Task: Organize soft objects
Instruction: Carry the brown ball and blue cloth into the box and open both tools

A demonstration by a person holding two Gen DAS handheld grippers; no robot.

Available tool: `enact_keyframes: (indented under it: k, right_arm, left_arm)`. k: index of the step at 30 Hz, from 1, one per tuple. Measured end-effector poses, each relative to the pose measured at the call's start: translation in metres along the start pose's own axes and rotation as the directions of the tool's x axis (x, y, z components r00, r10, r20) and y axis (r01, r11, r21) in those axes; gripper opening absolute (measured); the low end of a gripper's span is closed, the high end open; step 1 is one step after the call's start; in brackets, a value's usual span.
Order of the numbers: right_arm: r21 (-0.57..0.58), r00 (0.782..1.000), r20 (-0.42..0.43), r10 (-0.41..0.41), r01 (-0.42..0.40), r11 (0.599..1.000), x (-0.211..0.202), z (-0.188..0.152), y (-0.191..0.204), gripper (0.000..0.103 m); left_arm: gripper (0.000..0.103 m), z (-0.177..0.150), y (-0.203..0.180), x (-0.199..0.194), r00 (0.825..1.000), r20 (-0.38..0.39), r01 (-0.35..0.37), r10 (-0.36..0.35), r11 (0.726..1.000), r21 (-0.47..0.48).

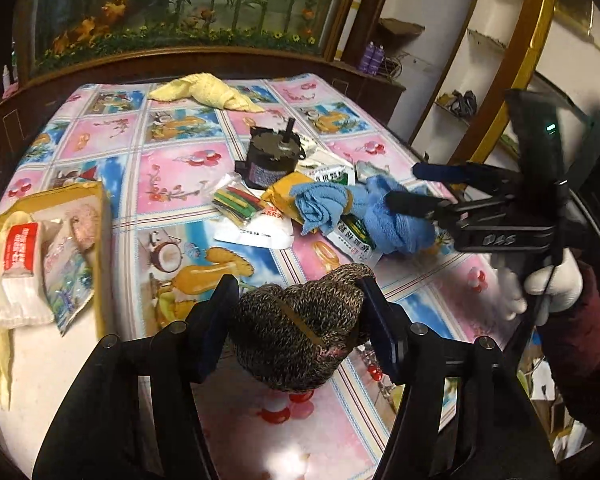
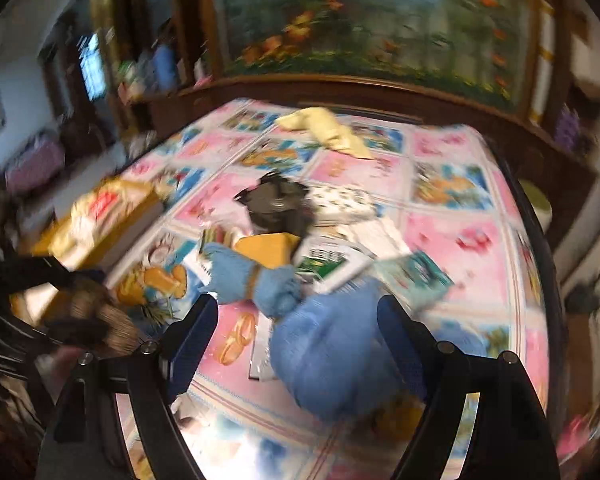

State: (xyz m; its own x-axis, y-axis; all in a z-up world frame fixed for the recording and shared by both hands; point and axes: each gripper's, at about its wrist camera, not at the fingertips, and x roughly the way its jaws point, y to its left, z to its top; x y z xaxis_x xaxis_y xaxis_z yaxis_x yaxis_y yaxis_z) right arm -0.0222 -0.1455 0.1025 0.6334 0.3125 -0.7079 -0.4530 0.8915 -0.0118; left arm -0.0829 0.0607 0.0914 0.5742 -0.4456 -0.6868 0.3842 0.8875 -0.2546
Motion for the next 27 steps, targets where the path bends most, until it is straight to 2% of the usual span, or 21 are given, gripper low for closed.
enact_keyframes:
  k: [3,6,7,8,9,11,13,16,20,23,27]
  right_arm:
    - [-0.117,0.998,-0.055,-0.037,0.030,0.993,0.030,0.009,0.021,0.081]
    - [-0.146,0.995,-0.091,-0.036,0.023,0.989,0.052,0.015,0.026,0.079]
    - [-0.143,0.995,-0.096,-0.032,0.018,0.990,0.056,0.016,0.027,0.071]
    - [-0.133,0.994,-0.106,-0.014,-0.001,0.991,0.059,0.017,0.026,0.050]
    - [-0.114,0.992,-0.123,0.015,-0.029,0.993,0.062,0.017,0.025,0.043]
    - [-0.091,0.990,-0.133,0.033,-0.046,0.995,0.063,0.016,0.027,0.036]
    - [-0.082,0.991,-0.128,0.034,-0.044,0.996,0.056,0.014,0.031,0.034]
    - [-0.030,0.996,-0.074,0.051,-0.053,0.998,0.036,0.018,0.028,0.034]
    - [0.050,0.990,-0.004,0.139,-0.139,0.989,0.008,0.033,0.033,0.034]
    - [0.075,0.968,0.016,0.252,-0.252,0.965,-0.002,0.045,0.052,0.034]
    - [0.096,0.918,0.000,0.396,-0.394,0.914,0.008,0.054,0.093,0.034]
  left_arm:
    - [0.062,-0.006,0.017,-0.033,0.998,0.057,-0.028,0.031,0.999,-0.045]
    - [0.062,-0.014,0.041,-0.059,0.991,0.093,-0.084,0.093,0.992,-0.098]
    - [0.062,-0.018,0.050,-0.067,0.989,0.100,-0.100,0.113,0.988,-0.120]
    - [0.062,-0.023,0.060,-0.074,0.986,0.107,-0.115,0.131,0.983,-0.145]
    - [0.062,-0.028,0.070,-0.081,0.983,0.112,-0.129,0.149,0.977,-0.171]
    - [0.062,-0.038,0.088,-0.092,0.975,0.120,-0.155,0.184,0.963,-0.222]
    - [0.062,-0.047,0.105,-0.101,0.969,0.124,-0.177,0.216,0.947,-0.268]
    - [0.062,-0.061,0.129,-0.109,0.961,0.109,-0.205,0.255,0.918,-0.339]
    - [0.062,-0.070,0.153,-0.107,0.952,0.051,-0.258,0.301,0.884,-0.390]
    - [0.062,-0.065,0.169,-0.099,0.937,0.002,-0.318,0.350,0.855,-0.409]
    - [0.062,-0.053,0.188,-0.083,0.916,-0.045,-0.380,0.399,0.825,-0.418]
